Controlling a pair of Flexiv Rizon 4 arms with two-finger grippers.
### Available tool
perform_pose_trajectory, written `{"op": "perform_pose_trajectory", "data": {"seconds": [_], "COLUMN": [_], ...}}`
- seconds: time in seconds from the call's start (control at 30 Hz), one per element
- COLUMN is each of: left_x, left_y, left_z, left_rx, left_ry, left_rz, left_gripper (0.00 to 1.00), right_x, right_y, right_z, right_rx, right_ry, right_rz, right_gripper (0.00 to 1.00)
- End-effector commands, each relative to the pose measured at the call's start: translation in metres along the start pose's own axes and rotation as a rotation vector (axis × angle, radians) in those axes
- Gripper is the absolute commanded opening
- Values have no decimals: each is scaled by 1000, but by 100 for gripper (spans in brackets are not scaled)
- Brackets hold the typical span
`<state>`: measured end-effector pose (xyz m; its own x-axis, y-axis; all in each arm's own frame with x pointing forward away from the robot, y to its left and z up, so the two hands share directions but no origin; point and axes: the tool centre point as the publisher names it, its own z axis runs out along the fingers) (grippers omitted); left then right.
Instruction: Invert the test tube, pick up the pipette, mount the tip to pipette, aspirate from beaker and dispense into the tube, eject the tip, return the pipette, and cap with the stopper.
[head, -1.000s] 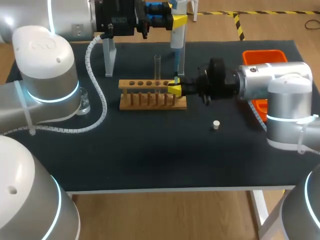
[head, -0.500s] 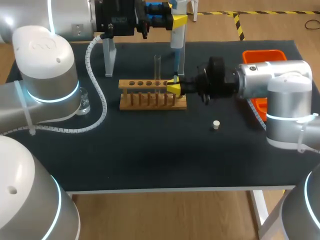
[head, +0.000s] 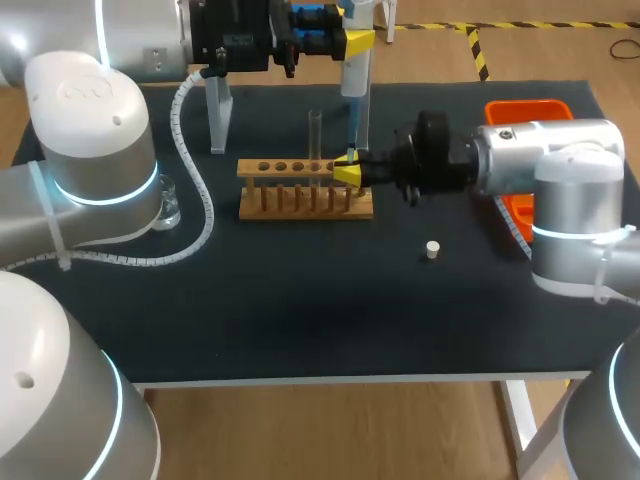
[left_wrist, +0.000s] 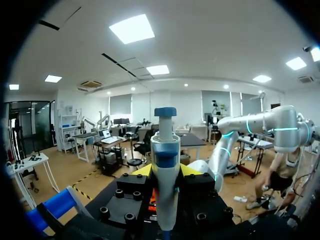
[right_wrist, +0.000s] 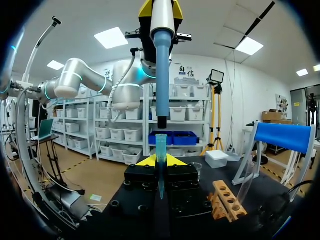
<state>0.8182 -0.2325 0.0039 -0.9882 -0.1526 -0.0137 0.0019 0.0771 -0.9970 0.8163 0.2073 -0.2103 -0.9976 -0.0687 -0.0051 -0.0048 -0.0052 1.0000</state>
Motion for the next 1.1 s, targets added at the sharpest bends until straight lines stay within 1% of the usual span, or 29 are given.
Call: {"op": "perform_pose_trajectory", "data": {"seconds": [0.03,1.1], "left_x": [-1,-1], "left_y": [0,0], "left_z": [0,0], "left_rx": [1,1], "left_ry": [4,4], "left_rz": [0,0], "left_gripper": [0,0], "right_x": [-1,-8], "right_y": [1,7], "right_z": [0,0], "right_rx": [0,1], "right_ry": [-1,-2], "right_rz": [-2,-24], "right_gripper": [0,0]}}
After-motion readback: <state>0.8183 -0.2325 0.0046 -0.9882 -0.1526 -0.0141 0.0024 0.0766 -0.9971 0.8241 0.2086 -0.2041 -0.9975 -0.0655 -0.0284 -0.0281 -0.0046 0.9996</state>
